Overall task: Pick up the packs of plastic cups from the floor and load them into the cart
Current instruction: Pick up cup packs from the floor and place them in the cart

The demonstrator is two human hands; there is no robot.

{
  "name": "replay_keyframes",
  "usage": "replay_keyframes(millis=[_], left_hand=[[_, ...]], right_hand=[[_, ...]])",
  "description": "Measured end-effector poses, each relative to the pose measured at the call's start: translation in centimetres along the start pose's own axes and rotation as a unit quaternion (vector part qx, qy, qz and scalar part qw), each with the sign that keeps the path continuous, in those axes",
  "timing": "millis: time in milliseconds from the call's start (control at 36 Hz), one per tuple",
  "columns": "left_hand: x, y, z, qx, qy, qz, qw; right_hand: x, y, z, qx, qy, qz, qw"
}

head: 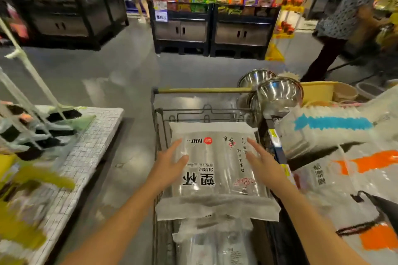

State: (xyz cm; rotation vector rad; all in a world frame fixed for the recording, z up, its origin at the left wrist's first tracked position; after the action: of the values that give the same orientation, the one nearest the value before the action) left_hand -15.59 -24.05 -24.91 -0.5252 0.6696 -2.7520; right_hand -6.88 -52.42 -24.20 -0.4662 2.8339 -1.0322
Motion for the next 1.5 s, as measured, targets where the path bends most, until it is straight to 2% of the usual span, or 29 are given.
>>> replay_keyframes(millis=[222, 361, 528, 667, 778, 917, 1083, 1306, 1500], left_hand=[[-9.8, 9.3, -9.7, -0.036, -0.095, 0.016, 0.995], [-12.4, 14.3, -16.1, -0.047, -0.149, -0.039, 0.987], [-13.9, 17.3, -20.7, -0.032, -0.197, -0.035, 0.979], [-14.5, 18.0, -21.2, -0.035, -0.180, -0.040, 0.982], [-14.8, 17.4, -20.3, -0.068, -0.168, -0.035, 0.983], [-14.6, 14.6, -16.5, -0.074, -0.155, -0.024, 0.985], [-12.1, 8.0, -10.0, -0.135, -0.108, 0.014, 0.985], [-2.6, -4.8, -2.4, -0.199, -0.067, 0.096, 0.973], [11.1, -17.3, -1.2, -0.278, -0.093, 0.209, 0.933]], right_hand=[[-7.6, 9.4, 13.9, -0.021, 0.079, -0.076, 0.994], [-7.9, 14.8, 20.4, -0.053, 0.130, -0.121, 0.983], [-8.2, 17.4, 24.5, -0.049, 0.195, -0.108, 0.974], [-9.0, 18.2, 25.3, -0.034, 0.167, -0.120, 0.978], [-9.2, 17.6, 24.9, -0.001, 0.190, -0.126, 0.974], [-10.6, 15.6, 20.3, 0.028, 0.098, -0.132, 0.986], [-12.8, 12.0, 10.9, 0.112, 0.021, -0.174, 0.978], [-11.1, 9.0, -5.2, 0.223, -0.121, -0.240, 0.937], [-3.6, 10.9, -22.2, 0.275, -0.261, -0.275, 0.884]])
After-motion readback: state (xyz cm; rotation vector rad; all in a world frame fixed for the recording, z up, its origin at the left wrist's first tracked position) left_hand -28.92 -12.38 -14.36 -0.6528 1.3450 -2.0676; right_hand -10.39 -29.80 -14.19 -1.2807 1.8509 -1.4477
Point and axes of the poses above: each hand's wrist, its own x-axis away from the middle knuckle, its own y-axis out of the palm, z = x × y, the point moved 7 cm from there along -x, towards the middle knuckle, and after that the axes turned 9 degrees about -y, right-handed, at the moved point
